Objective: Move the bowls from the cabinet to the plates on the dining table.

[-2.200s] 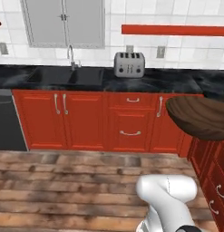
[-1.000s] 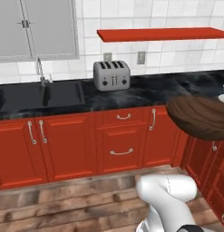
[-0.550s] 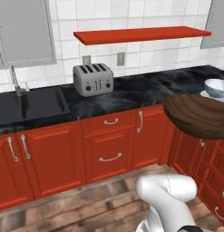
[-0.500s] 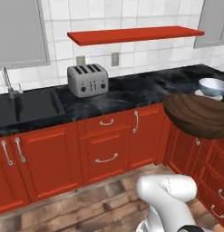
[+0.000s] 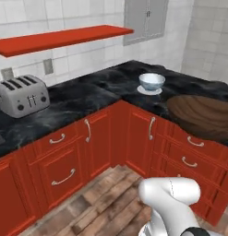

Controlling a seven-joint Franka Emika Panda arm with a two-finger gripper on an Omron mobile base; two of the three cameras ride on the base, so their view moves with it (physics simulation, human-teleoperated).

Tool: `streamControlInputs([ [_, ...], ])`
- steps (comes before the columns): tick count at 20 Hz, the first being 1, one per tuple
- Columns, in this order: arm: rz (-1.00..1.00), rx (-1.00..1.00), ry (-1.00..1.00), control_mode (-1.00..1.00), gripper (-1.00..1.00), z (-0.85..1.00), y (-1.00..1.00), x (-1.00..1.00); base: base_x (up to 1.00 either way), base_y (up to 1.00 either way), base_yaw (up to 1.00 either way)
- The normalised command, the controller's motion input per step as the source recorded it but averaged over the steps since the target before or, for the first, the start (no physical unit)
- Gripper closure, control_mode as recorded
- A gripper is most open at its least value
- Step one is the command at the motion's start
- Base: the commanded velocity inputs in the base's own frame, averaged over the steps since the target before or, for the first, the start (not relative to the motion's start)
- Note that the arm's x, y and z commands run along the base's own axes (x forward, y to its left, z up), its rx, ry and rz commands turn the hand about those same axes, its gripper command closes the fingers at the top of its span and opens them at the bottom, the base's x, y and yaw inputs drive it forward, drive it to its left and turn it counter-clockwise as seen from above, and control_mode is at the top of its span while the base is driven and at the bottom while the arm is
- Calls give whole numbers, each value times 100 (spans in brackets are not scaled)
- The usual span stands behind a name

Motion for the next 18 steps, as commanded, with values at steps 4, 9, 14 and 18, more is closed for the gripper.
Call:
streamControlInputs([
  [4,0,0,0,100,100,0,0,0,51,0,-59],
  [9,0,0,0,100,100,0,0,0,94,21,-42],
  [14,0,0,0,100,100,0,0,0,96,37,-31],
  [18,0,0,0,100,100,0,0,0,90,10,-32],
])
